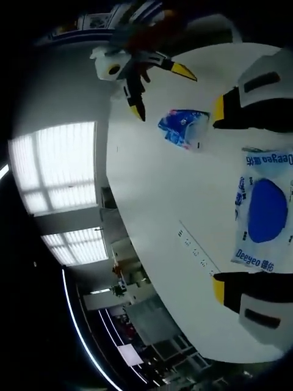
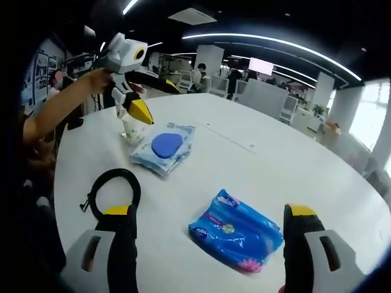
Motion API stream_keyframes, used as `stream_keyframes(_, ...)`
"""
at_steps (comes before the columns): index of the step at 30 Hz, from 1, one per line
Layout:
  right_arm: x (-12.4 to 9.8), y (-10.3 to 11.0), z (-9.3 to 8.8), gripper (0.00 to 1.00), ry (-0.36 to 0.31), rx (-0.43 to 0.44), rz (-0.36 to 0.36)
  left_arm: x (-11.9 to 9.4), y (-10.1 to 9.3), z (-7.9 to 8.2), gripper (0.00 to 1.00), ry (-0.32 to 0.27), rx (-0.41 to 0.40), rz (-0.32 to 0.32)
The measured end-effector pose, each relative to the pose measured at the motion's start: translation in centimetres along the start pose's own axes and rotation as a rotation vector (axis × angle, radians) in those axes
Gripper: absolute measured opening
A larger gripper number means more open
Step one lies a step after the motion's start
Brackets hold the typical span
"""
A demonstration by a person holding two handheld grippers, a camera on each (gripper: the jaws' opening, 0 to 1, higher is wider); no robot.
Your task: Arrange the tabletop items into an orderly group along one side of the table until the central work area is clear of visible clutter.
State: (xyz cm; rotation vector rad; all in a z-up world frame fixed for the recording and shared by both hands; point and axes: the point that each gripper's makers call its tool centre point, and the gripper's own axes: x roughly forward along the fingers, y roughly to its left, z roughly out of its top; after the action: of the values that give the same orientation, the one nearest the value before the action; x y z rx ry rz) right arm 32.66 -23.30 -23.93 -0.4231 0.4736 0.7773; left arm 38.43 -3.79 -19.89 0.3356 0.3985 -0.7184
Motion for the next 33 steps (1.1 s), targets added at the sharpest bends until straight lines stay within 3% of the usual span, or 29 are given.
stream_keyframes(12, 1.0, 1.4, 0.8, 0.97, -0.004, -0.014, 0.033, -2.3, 2.3, 0.3, 0.95, 0.007, 0.010, 0.047)
stream_keyframes(26, 2.3, 2.7, 1.6, 0.94, 0.000, -0.030, 0.064, -4.1, 4.7, -0.7, 0.89, 0.043, 0.021, 0.084)
stream_keyframes(33, 3.1, 3.5, 2.0, 0.92, 0.000, -0.036, 0.084, -4.3, 5.7, -1.7, 0.88, 0.092, 0.037, 0.074)
